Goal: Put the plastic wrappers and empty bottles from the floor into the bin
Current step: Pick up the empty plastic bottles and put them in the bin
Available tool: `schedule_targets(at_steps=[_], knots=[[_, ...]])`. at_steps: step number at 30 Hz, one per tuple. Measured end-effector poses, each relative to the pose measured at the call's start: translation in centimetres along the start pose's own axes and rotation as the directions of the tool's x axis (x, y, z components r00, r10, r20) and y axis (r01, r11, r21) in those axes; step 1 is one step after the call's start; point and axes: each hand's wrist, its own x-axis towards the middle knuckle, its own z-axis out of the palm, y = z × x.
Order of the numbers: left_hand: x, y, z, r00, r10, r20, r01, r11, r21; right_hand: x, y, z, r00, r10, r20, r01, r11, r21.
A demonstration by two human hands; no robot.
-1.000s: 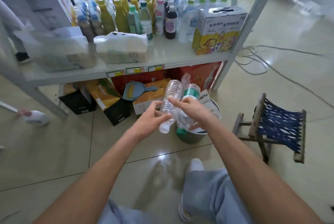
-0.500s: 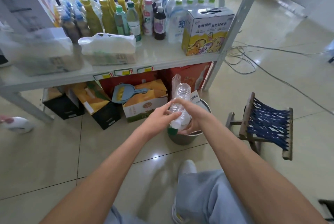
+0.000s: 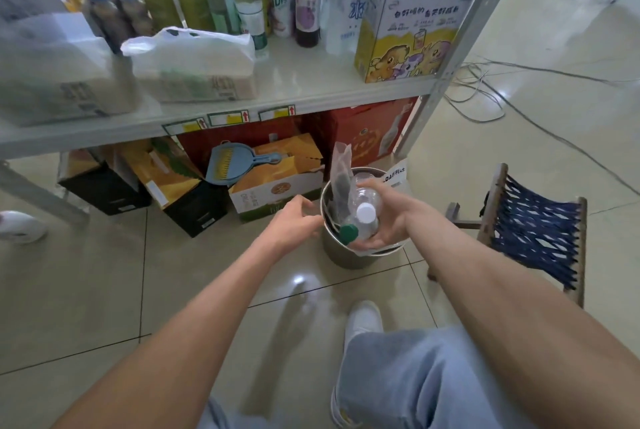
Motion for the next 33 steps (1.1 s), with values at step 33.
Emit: schedule_targets(at_steps=[33], knots=[[1.0, -1.0, -2.4, 0.998, 0.014, 0.065, -0.01, 0.998, -0.062, 5.4, -4.0, 1.8, 0.837, -0.465, -0.289, 0.185, 0.736, -0.651]])
